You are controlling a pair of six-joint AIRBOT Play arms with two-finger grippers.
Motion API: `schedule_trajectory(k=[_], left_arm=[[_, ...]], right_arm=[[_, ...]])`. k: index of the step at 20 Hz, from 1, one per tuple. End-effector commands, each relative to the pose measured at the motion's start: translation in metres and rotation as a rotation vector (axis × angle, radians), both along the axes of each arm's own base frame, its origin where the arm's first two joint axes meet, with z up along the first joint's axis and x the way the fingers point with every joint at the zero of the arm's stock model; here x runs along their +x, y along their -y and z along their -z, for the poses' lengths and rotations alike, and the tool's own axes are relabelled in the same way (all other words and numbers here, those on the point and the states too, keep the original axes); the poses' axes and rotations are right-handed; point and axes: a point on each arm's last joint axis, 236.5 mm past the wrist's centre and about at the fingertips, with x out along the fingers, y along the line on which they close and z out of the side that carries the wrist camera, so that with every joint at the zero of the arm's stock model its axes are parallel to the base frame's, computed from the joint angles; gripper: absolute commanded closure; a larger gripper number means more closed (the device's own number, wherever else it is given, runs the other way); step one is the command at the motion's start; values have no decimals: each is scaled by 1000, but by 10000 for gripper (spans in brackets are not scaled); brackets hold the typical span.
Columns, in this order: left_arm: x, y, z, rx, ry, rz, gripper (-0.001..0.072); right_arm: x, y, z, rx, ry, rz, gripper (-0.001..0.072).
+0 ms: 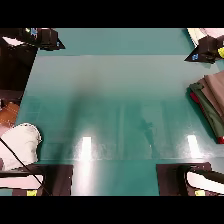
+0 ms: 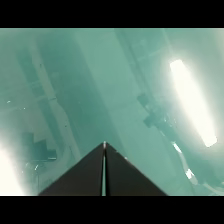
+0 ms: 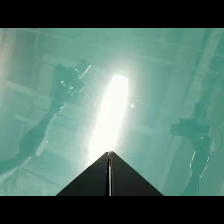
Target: Fold the shirts.
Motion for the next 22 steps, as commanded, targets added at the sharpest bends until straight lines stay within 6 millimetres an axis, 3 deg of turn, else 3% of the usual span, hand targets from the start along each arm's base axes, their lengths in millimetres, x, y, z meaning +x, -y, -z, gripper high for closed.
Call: schedule_trajectory(k=[1, 12, 15, 17, 19, 20, 22], left_arm=[[0, 0, 0, 0, 1, -1, 681], [1, 0, -1, -2, 4, -2, 681], [9, 0, -7, -21, 37, -25, 681], [-10, -2, 8, 4, -69, -11, 682], [-45, -18, 34, 108, -235, 3, 683], [-59, -30, 39, 176, -278, -4, 683], [-73, -62, 31, 302, -256, -107, 683]], right_arm=[[-1, -3, 0, 2, 0, -9, 693], [-7, -3, 3, -11, -23, -31, 692], [-8, -3, 4, -16, -20, -43, 693], [-8, -3, 4, -24, -13, -57, 693], [-8, -3, 3, -26, -10, -61, 693], [-7, -3, 3, -25, -6, -60, 693], [-4, -3, 2, -27, 10, -64, 693]])
